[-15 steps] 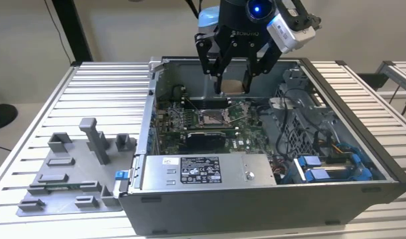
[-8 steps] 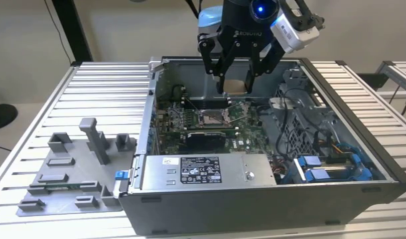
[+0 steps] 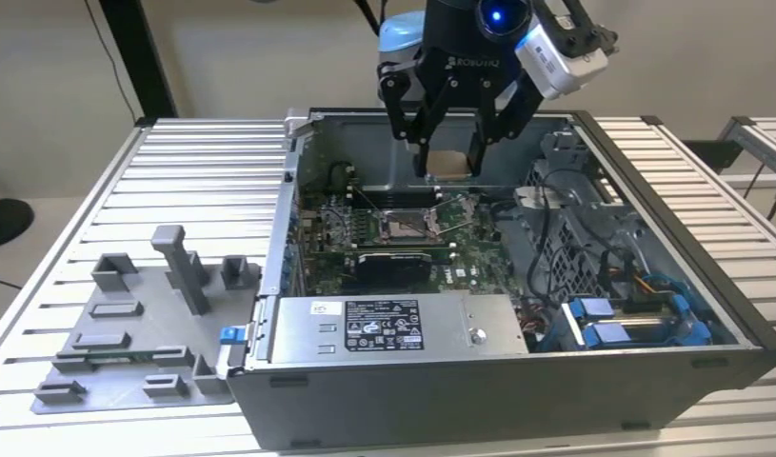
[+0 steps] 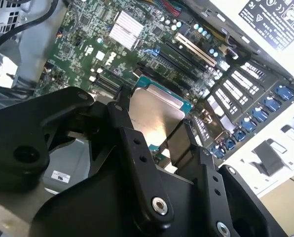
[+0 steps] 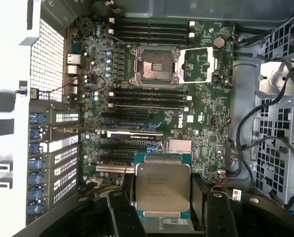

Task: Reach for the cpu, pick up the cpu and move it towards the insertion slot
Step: 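Pick up the cpu and move it towards the insertion slot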

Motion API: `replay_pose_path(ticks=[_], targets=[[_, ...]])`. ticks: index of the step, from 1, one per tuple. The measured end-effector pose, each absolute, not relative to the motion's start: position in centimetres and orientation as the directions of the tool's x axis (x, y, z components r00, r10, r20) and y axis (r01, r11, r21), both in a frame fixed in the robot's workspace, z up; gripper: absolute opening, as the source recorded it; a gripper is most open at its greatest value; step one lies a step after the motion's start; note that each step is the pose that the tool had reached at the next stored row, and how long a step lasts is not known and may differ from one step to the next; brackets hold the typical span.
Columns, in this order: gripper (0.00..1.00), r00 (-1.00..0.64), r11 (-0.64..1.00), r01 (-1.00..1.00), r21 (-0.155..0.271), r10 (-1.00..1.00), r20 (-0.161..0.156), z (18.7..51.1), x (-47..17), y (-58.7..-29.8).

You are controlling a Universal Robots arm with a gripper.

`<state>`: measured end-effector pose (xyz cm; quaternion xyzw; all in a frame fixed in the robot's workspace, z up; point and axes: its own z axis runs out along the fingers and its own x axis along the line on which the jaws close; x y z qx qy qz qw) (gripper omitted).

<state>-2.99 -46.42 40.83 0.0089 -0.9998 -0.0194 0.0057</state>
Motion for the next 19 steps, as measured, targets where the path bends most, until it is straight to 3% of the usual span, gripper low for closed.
replay_pose_path(ticks=[19], targets=[[0.00, -1.000, 0.999, -0.017, 0.039, -0.018, 0.011, 40.8, -3.0, -44.3]])
